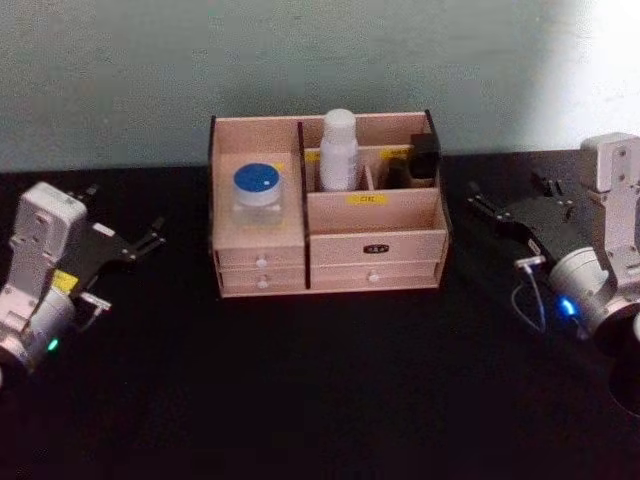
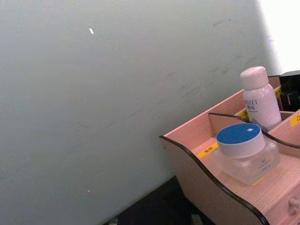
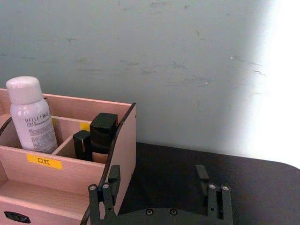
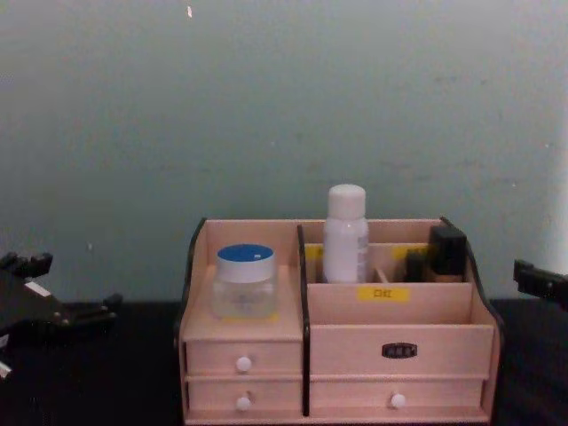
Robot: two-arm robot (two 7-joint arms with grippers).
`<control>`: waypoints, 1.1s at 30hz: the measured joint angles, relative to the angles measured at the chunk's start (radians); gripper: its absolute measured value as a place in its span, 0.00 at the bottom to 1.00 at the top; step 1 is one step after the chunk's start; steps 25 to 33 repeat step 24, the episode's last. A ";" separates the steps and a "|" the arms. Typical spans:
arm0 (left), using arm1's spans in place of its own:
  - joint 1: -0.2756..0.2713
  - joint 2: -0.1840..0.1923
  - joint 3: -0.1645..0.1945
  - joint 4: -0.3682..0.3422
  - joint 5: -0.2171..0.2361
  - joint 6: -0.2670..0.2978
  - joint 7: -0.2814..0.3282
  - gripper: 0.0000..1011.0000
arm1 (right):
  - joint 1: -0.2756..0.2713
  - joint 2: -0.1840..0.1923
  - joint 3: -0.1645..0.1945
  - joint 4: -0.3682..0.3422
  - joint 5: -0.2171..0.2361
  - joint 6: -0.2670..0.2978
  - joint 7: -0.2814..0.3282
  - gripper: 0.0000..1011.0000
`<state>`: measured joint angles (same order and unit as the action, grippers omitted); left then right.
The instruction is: Pick up the facial cleanser and watermelon frost from the table and place them into the tiered storage box.
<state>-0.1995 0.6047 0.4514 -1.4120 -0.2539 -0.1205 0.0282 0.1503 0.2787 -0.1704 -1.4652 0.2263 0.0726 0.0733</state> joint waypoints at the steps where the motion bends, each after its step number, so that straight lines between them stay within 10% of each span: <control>1: 0.000 0.000 0.000 0.000 0.000 0.000 0.000 0.99 | 0.000 0.000 0.000 0.000 0.000 0.000 0.000 0.99; 33: 0.000 0.000 0.000 0.000 0.000 0.000 0.000 0.99 | 0.000 0.000 0.000 0.000 0.000 0.000 0.000 0.99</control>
